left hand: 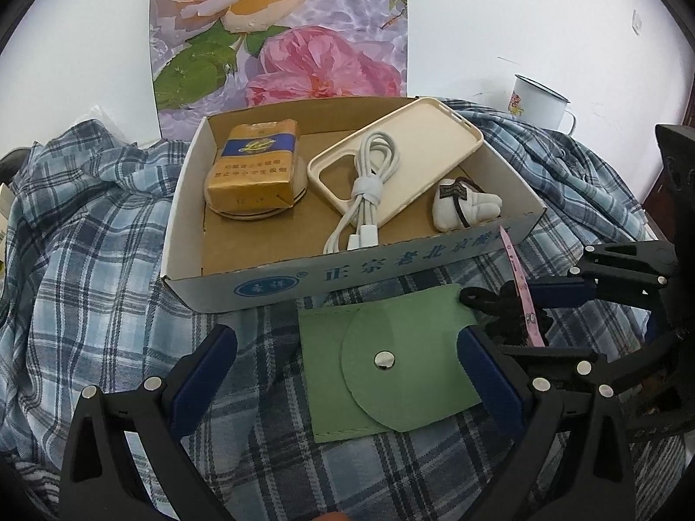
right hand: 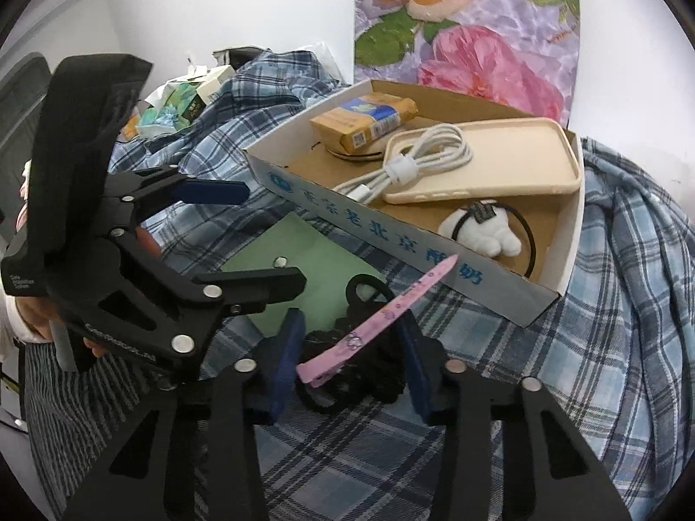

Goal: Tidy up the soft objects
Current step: 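Grasp the green felt pouch with the left tool while the right tool grasps the pink strap with black cord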

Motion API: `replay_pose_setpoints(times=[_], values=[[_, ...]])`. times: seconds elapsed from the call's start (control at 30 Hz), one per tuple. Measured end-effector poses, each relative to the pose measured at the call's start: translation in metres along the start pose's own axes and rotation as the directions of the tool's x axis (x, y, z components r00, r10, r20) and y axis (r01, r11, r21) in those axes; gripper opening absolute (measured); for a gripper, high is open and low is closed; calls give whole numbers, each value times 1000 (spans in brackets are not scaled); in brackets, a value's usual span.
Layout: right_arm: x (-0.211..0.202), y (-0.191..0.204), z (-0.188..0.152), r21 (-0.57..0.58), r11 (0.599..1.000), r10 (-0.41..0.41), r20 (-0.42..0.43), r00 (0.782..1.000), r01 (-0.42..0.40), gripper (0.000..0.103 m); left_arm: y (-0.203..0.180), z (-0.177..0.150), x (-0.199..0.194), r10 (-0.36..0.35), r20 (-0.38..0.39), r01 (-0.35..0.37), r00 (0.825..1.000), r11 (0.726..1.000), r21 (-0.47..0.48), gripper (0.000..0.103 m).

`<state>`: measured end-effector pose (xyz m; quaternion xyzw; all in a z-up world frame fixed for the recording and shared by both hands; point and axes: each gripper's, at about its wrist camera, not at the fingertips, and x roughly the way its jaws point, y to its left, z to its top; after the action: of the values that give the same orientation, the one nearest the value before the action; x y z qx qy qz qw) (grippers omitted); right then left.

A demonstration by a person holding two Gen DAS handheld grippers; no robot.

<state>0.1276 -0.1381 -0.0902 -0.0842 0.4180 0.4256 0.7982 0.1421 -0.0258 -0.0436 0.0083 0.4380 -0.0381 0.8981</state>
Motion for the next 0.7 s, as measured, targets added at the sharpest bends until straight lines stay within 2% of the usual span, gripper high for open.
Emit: replay_pose_setpoints(times=[0.13, 0.17, 0.4, 0.53, 0.7], values=[[-5, 1, 1, -8, 1000, -6, 25, 1000, 6, 37, 0, 0, 0, -7, -3, 7, 1000, 1000, 4, 103], [-7, 1, 1, -7, 1000, -6, 33, 999, 6, 34, -1, 0, 0, -7, -3, 7, 1000, 1000, 5, 103], [-21, 2, 3, -18, 999, -30, 91, 995, 32, 33, -6, -2, -1, -16, 5, 16, 1000, 999, 30, 103], [-30, 3, 4, -19, 998, -54, 139, 989, 57, 33, -14, -3, -3, -42, 6, 42, 999, 997, 61, 103], [-40, -6, 5, 33, 997, -73, 184, 980, 68, 33, -22, -5, -3, -91, -12, 92, 996, 993, 75, 103]])
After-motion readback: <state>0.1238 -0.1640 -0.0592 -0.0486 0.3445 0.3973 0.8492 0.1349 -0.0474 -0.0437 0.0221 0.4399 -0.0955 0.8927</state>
